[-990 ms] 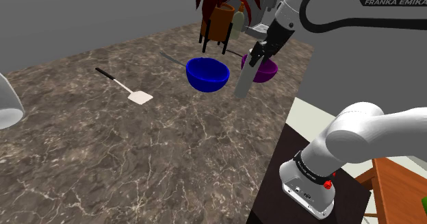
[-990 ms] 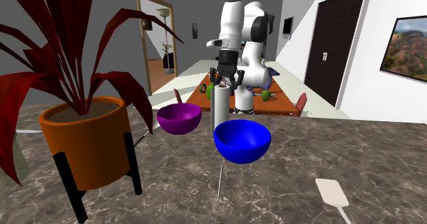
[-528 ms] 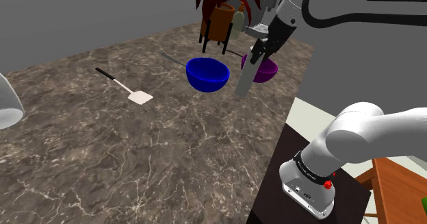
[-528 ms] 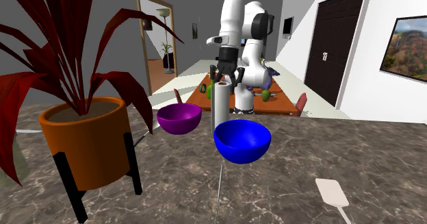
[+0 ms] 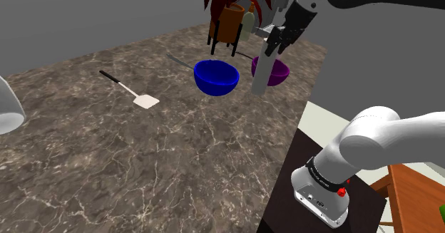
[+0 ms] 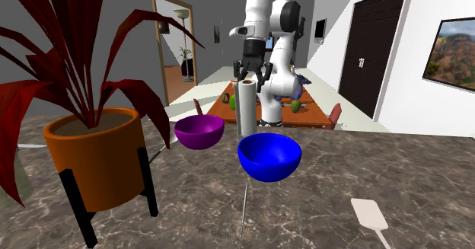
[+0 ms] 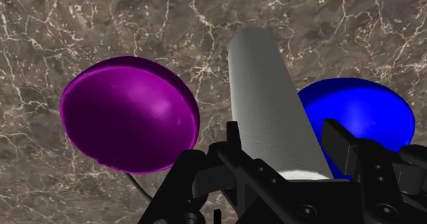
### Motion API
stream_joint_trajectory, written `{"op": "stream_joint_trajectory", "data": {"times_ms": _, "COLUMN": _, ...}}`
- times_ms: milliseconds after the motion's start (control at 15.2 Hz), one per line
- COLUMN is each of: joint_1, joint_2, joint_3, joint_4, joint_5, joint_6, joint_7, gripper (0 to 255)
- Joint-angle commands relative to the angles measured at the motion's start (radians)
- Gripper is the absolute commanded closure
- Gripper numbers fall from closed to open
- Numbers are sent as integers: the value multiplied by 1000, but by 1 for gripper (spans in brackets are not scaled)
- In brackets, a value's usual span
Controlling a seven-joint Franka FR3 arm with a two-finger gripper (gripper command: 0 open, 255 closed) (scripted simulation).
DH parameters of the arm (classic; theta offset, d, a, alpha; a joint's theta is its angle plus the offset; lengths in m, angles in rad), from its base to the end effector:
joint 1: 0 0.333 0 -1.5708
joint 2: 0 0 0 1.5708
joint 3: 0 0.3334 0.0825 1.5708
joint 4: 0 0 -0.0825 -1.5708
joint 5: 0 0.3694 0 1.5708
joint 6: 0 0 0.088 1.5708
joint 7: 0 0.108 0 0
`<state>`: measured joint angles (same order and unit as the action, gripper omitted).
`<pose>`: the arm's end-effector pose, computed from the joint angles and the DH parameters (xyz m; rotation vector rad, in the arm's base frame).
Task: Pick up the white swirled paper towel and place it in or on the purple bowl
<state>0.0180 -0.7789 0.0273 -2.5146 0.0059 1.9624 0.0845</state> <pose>0.3121 0.0165 0.5634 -3.1201 0.0726 -0.3556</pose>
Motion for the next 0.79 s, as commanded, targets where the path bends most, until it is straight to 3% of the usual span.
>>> {"op": "stream_joint_trajectory", "data": {"times_ms": 0, "joint_1": 0, "joint_2": 0, "joint_3": -1, "joint_4": 30, "joint_5": 0, "joint_6": -30, "joint_7": -1, "gripper": 255}}
{"op": "stream_joint_trajectory", "data": {"times_ms": 726, "joint_1": -2, "joint_2": 28, "joint_3": -2, "joint_4": 195, "joint_5": -2, "joint_6": -168, "joint_7": -2, "gripper": 255}}
